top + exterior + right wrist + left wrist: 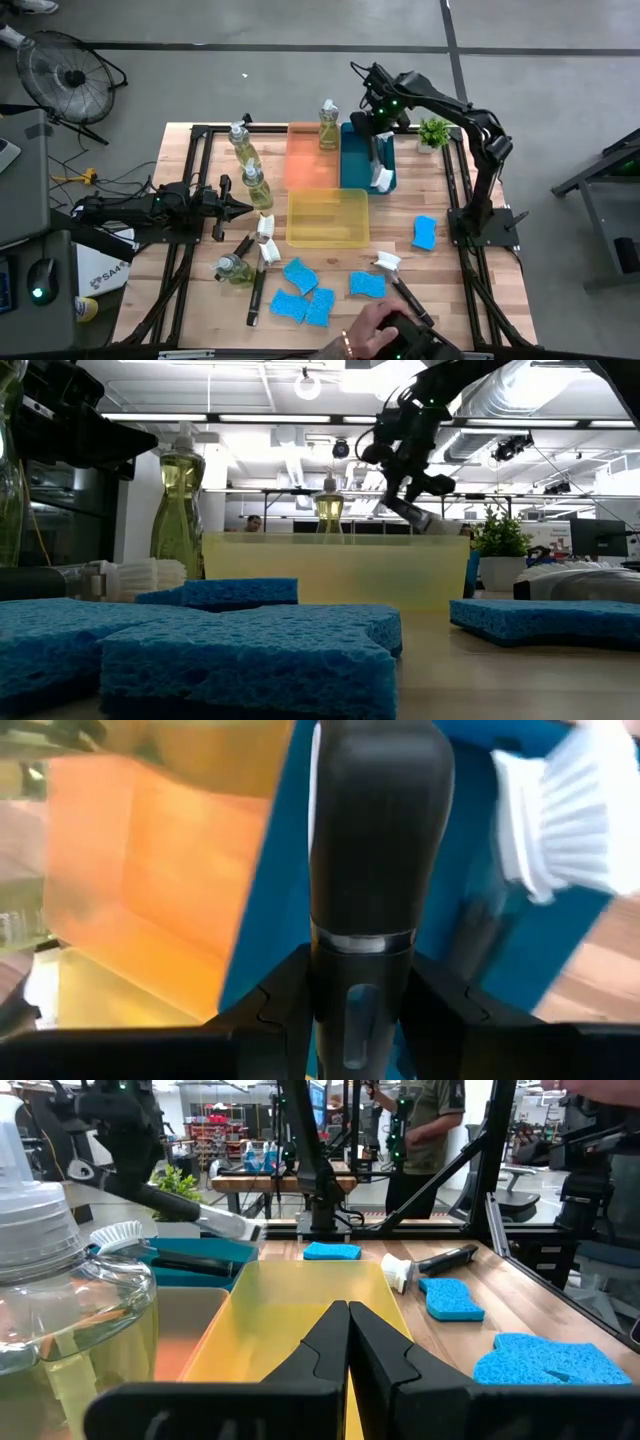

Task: Pick & Place Kitchen Sink Supplies
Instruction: Put the dish brush into the blue bin

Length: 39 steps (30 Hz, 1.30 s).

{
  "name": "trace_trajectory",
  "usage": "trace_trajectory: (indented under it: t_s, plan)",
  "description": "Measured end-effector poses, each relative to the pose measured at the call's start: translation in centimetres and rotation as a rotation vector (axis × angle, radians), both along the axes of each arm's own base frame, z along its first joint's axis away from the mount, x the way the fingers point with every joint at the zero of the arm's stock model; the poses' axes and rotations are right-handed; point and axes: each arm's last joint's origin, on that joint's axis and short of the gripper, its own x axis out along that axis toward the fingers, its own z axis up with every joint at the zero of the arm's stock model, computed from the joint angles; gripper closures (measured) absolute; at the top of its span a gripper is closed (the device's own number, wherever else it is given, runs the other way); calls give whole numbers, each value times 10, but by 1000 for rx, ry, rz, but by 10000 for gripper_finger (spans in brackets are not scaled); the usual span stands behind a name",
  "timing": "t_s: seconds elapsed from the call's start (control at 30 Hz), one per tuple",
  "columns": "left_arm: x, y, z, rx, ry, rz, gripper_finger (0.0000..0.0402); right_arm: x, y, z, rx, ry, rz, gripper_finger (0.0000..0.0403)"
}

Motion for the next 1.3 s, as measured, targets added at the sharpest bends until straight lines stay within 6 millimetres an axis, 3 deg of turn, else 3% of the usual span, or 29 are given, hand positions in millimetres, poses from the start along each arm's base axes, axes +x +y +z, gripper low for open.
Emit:
trace_trajectory:
  t_s: [0.33, 0.47, 0.97, 1.3]
  plan:
    - [0, 0, 0, 0, 0, 0, 401, -7, 2, -1, 82, 21, 0, 290]
    - [0, 0, 0, 0, 0, 0, 401, -5, 3, -11, 179, 17, 20, 290]
    - [0, 0, 0, 0, 0, 0, 401, -4, -22, -55, 244, 117, -28, 290]
    - [0, 0, 0, 0, 0, 0, 401, -3, -32, -60, 202, 86, -51, 285]
